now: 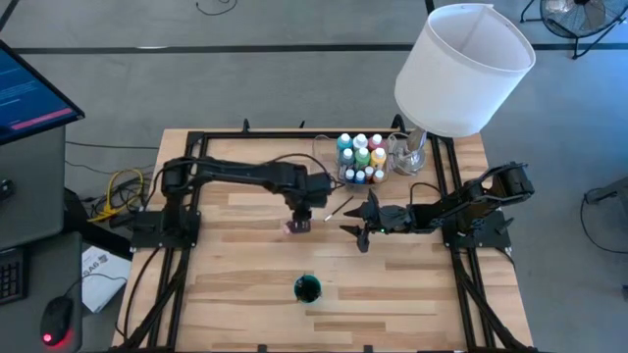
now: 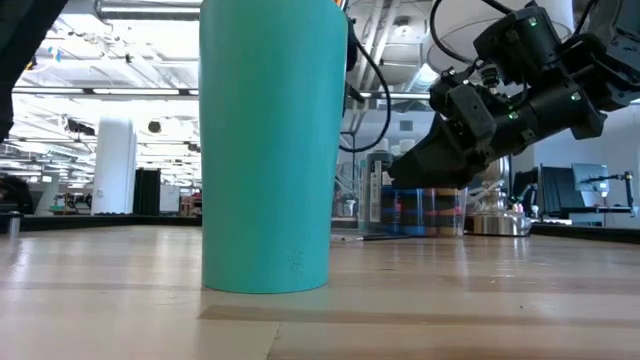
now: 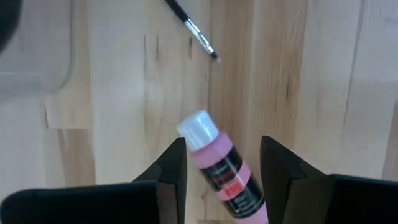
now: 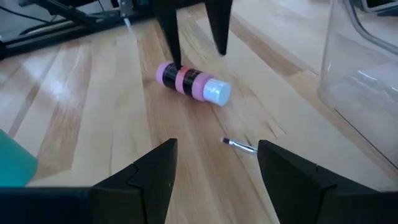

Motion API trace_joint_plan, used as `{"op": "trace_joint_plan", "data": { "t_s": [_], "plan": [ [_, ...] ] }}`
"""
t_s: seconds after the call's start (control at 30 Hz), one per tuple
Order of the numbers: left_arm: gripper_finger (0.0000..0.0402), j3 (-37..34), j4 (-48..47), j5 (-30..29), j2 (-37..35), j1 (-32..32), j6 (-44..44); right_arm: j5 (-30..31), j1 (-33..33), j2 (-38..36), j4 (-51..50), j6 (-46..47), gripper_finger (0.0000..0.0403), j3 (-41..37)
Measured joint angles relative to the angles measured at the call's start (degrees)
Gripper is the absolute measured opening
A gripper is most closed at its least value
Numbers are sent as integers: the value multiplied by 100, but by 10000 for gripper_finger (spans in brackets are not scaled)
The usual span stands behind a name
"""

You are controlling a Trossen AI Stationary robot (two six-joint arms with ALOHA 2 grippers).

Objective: Pick & Place Paint Supplies
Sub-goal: Put the small pink paint bottle into the transparent bin

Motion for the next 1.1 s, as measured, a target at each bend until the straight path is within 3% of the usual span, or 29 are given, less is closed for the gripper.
{"op": "trace_joint_plan", "data": {
  "t_s": [0.33, 1.1],
  "plan": [
    [98, 28, -139, 197, 215, 108, -67, -1, 10, 0, -39, 39, 216, 2],
    [98, 24, -463, 40, 229, 164, -343, 0, 9, 0, -54, 41, 216, 2]
  ]
}}
